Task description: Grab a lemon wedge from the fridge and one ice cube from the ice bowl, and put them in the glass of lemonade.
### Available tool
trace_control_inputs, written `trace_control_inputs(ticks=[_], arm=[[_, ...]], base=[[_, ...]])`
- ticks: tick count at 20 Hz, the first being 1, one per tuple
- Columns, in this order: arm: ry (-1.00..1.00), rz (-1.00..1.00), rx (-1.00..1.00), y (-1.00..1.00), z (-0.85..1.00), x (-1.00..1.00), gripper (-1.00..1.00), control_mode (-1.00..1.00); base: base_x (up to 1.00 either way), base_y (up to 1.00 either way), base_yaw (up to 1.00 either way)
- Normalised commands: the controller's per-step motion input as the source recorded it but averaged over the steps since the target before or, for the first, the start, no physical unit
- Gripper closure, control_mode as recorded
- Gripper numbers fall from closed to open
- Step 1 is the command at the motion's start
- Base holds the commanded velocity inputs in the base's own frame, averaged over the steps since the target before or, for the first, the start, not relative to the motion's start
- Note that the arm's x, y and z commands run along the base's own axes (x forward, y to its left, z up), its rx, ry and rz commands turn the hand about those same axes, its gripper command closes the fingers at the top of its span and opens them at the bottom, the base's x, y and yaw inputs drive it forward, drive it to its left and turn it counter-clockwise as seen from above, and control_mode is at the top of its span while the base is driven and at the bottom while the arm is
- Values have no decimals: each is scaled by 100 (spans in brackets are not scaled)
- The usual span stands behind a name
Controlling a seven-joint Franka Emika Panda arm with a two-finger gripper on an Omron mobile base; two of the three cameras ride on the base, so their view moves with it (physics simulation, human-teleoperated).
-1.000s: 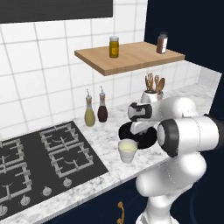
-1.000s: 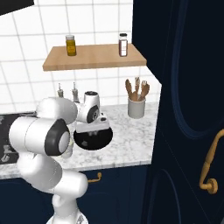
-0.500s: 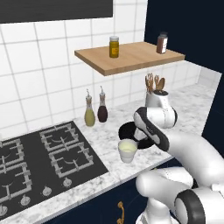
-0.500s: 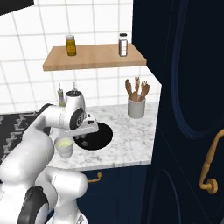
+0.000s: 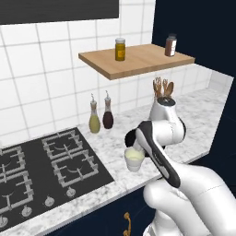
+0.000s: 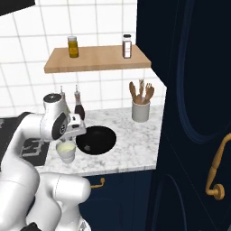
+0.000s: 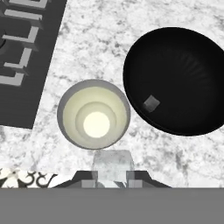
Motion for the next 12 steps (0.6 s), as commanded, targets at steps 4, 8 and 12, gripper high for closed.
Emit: trace_control_inputs(ticks=[4,8,12], arm=[[1,2,0,30,-6,29,100,-100],[0,1,0,0,-6,8,100,-100],[0,0,0,0,-2,1,100,-100]], base=[[0,0,0],[0,0,0],[0,0,0]])
